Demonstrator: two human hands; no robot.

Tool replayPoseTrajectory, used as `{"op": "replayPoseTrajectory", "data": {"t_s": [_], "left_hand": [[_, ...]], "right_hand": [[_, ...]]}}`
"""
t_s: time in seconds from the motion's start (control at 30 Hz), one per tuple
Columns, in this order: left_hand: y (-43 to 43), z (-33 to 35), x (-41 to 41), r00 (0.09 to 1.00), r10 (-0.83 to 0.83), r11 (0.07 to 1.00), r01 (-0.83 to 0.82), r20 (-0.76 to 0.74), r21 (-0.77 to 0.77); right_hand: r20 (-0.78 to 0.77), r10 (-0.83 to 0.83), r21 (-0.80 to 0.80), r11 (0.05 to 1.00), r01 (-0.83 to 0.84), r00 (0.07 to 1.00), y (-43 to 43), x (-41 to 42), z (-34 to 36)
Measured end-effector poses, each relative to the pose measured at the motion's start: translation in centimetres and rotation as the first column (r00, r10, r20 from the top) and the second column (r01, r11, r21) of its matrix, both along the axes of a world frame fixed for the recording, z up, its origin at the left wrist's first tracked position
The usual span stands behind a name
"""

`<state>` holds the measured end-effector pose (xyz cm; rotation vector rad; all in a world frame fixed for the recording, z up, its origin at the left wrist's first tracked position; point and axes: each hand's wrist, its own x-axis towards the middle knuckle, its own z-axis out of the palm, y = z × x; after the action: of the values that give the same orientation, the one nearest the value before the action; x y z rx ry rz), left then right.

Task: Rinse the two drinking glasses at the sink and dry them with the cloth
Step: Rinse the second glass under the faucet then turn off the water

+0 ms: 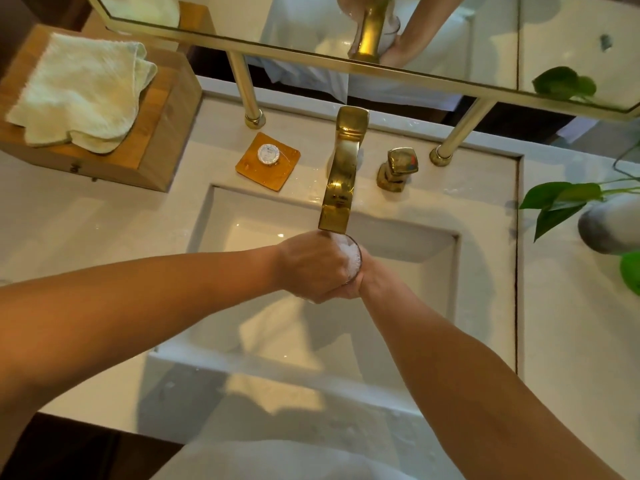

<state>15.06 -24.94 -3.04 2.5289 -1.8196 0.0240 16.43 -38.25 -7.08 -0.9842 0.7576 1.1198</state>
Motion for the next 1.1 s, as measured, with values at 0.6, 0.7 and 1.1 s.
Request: {"op": "replayPoseTrajectory", "data": {"t_s": [0.6, 0.7, 1.1], "left_hand": [[-0.7, 1.1, -0.1, 0.980, 0.188, 0.981, -0.190, -0.060, -0.032], [-0.4, 0.5, -0.4, 0.961, 0.271, 0.961, -0.273, -0.061, -0.036], [-0.3, 1.0, -0.7, 0.949, 0.281, 0.959, -0.273, -0.142, 0.078]], "right_hand": [[-0.022, 0.049, -0.111, 0.992, -0.051, 0.999, 0.6, 0.5, 0.8], [0.022, 0.016, -0.083, 0.996, -0.014, 1.000, 0.2, 0.8, 0.4], [0.043, -0.076, -0.152, 0.985, 0.081, 0.996, 0.2, -0.5, 0.6]]}}
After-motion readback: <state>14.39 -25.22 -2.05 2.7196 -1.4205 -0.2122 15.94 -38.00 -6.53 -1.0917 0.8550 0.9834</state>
